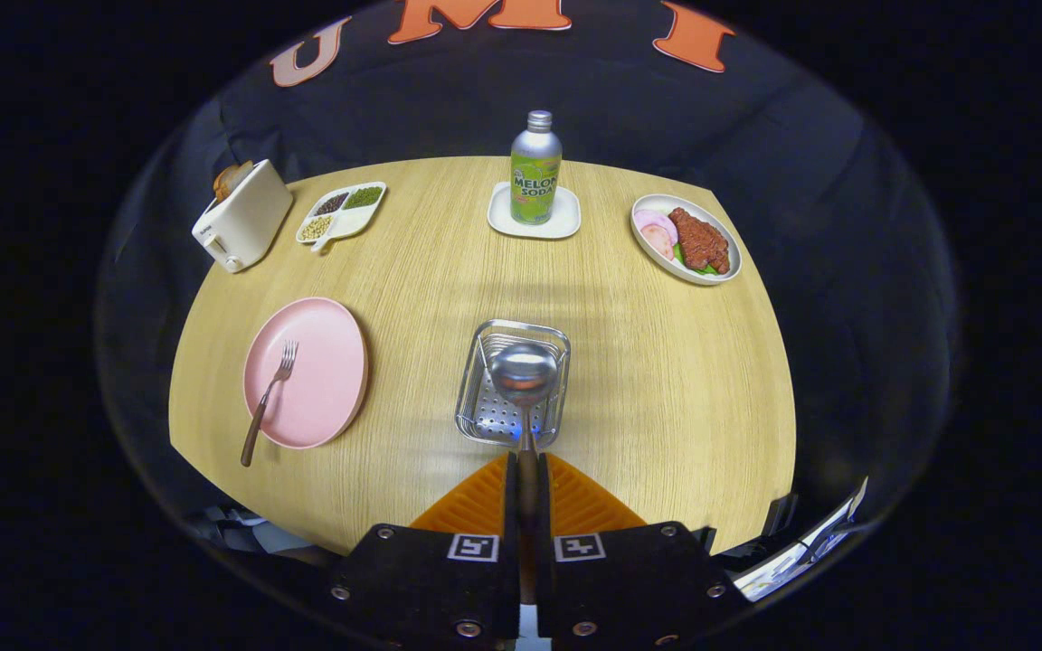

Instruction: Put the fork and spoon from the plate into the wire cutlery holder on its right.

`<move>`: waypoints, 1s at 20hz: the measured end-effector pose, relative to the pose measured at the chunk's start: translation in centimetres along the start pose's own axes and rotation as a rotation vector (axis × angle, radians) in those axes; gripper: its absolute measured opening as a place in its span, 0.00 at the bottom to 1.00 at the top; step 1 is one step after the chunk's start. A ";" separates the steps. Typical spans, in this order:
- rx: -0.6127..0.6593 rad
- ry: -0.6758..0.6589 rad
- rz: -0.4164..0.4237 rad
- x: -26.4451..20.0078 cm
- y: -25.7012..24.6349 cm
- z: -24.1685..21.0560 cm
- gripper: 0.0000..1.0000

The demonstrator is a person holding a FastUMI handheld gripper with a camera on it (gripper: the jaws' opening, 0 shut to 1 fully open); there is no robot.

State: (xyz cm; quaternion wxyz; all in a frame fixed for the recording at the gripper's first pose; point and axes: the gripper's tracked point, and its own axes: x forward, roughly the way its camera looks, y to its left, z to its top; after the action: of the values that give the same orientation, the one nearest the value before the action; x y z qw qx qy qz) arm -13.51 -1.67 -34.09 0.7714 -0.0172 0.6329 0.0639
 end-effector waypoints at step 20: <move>0.152 -0.541 -0.073 -6.3 -2.1 11.0 0.12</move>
State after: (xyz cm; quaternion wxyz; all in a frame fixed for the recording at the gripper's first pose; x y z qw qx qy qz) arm -3.77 -3.05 -25.84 0.9131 0.0358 0.4060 -0.0091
